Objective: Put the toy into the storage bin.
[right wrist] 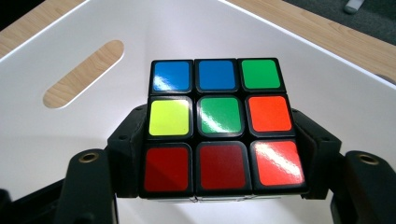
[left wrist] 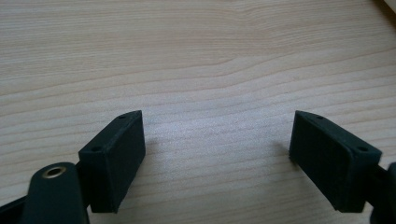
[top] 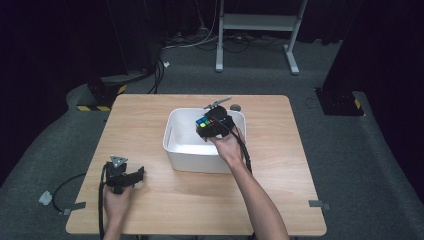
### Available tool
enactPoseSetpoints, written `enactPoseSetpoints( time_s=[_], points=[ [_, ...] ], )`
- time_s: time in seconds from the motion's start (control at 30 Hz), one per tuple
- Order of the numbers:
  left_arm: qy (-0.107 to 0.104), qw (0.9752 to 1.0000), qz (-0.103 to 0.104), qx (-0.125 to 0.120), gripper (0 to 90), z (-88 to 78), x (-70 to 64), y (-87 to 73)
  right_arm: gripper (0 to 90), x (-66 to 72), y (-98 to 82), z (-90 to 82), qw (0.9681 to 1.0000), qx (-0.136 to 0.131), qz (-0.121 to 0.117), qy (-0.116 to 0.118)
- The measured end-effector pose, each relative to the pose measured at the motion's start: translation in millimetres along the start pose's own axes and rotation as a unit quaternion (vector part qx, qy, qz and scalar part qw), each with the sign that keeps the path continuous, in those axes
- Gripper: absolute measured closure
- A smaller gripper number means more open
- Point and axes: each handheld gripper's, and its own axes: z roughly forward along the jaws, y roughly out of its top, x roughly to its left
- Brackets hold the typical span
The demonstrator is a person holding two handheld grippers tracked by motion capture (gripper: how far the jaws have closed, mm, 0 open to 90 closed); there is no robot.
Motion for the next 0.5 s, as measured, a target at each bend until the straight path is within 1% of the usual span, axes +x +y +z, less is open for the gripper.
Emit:
enactPoseSetpoints(
  time_s=[0.03,0.1,0.23,0.5],
  points=[
    [0.0,1.0,0.0,0.0,18.5,0.0,0.0,0.0,33.8,0.9,-0.5,-0.5,1.0,0.0,0.003,0.001],
    [0.0,1.0,0.0,0.0,18.5,0.0,0.0,0.0,33.8,1.9,-1.9,-1.3,1.0,0.001,-0.001,0.002],
    [0.0,1.0,0.0,0.0,18.5,0.0,0.0,0.1,33.8,3.3,-4.3,-1.8,1.0,0.003,0.001,0.004],
    [0.001,1.0,0.0,0.0,18.6,0.1,0.1,0.2,33.8,7.3,-11.2,-7.8,0.9999,-0.002,0.001,0.013]
  ],
)
